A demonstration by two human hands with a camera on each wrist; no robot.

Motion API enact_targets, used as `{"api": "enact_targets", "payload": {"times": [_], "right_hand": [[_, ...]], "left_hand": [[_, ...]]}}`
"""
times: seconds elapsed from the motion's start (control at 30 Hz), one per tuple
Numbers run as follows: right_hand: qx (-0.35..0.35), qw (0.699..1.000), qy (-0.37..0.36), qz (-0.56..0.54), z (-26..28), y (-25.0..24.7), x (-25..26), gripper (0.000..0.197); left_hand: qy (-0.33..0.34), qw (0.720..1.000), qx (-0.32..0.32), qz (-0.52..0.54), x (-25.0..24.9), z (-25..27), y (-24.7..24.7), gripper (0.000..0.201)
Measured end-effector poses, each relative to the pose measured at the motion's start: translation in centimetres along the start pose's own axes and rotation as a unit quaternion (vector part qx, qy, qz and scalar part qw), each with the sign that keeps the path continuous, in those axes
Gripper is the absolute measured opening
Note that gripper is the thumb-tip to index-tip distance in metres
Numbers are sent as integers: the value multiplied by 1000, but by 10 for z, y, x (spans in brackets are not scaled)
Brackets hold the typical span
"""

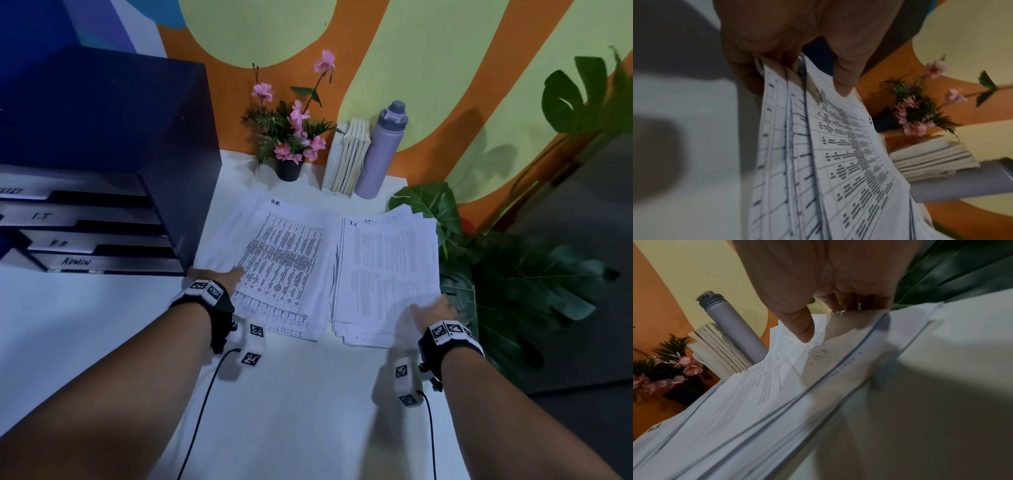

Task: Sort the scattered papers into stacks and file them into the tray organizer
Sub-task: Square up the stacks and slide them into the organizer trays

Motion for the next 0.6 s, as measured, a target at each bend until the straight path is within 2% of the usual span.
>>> {"api": "enact_targets", "payload": {"times": [0.07,0.13,0.17,0.23,0.27,0.37,0.4,0.43,0.5,0.6], "right_hand": [[-17,1000,-2,-4,-5,1,-1,71],[-31,999,-9,-9,-7,2,-2,71],[-33,999,-13,-16,-8,3,-1,70],[-25,998,-19,-46,-9,7,1,60],[-15,997,-28,-66,-10,9,2,52],[6,995,-44,-93,-2,11,4,34],[4,995,-45,-92,2,12,2,35],[3,995,-46,-84,8,12,-1,38],[1,997,-47,-66,23,14,-9,43],[2,998,-48,-36,53,18,-23,41]], "left_hand": [[-11,1000,-12,8,2,-14,3,122],[0,1000,-16,-2,1,-16,5,116],[11,1000,-17,-1,1,-20,8,105],[39,999,-7,21,-1,-15,12,60],[52,998,-9,31,2,-12,12,52],[40,995,-30,85,18,-16,9,100],[37,994,-26,101,25,-13,7,103],[32,992,-19,117,34,-13,7,99],[41,990,-11,138,52,-4,0,78],[73,987,1,145,86,14,-11,56]]}}
Point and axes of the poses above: each hand's wrist, its own z-axis away from the middle knuckle, its own y-axis out of the palm, x = y × z, the point moved 5 cm from there along -z, towards the middle knuckle, and after that the axes turned 2 degrees about x, right-handed, at the moved point
